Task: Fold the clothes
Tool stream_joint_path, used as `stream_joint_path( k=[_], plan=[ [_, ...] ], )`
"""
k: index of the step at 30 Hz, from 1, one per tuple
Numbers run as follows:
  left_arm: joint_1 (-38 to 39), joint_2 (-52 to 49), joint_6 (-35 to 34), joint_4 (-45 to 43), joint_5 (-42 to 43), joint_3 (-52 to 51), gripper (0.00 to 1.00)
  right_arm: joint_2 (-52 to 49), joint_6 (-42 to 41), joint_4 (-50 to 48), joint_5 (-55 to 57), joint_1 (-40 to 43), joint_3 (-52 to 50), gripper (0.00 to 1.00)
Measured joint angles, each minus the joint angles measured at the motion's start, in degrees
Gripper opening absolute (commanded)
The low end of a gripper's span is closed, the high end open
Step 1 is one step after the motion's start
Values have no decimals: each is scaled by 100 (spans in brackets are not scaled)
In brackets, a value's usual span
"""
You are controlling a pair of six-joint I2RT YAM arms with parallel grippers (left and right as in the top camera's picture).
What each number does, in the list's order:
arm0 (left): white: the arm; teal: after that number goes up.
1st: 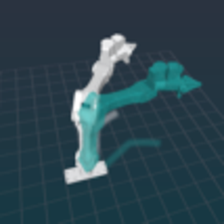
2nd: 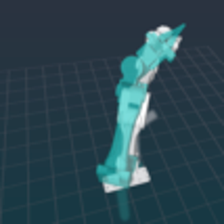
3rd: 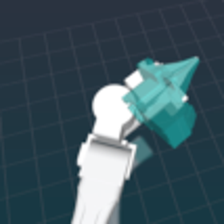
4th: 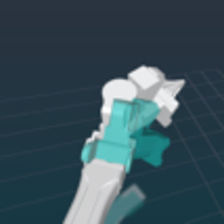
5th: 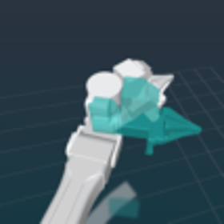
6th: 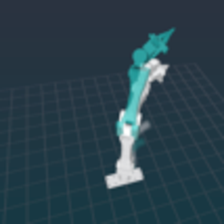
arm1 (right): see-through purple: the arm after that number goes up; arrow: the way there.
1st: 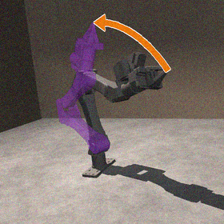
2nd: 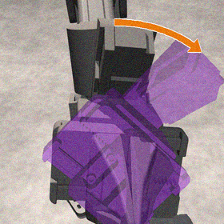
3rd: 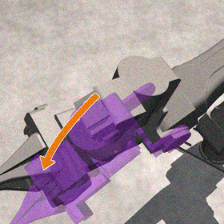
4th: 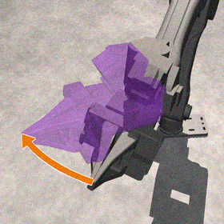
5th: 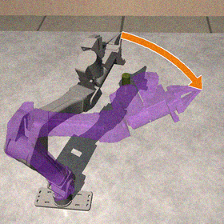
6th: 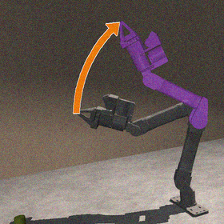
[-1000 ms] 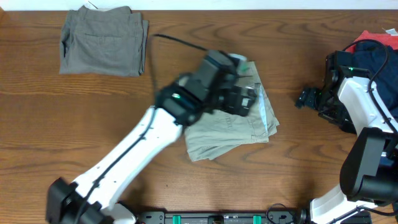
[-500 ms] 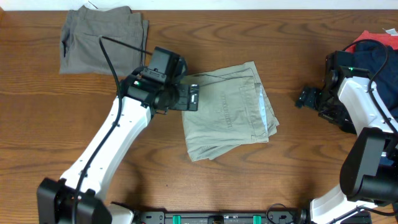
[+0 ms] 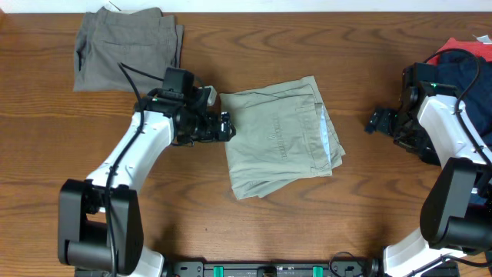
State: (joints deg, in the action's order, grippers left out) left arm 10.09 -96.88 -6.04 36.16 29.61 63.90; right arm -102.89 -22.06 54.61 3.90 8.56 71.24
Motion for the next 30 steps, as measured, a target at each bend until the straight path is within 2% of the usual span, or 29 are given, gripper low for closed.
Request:
stream_joint_path(
  k=[7,15,24,30],
  plan=[
    [-560,-337,358,-105,970,-170,98,0,0,0,0,0,0,99],
    [-645,-514,485,-348,1390,-330,98,0,0,0,0,0,0,99],
    [-645,-516,420,-1296,1867,-999,98,0,0,-2,0,0,0,99],
    [-647,-522,42,-1834,2041,-1381,98,0,0,-2,0,0,0,99]
  ],
)
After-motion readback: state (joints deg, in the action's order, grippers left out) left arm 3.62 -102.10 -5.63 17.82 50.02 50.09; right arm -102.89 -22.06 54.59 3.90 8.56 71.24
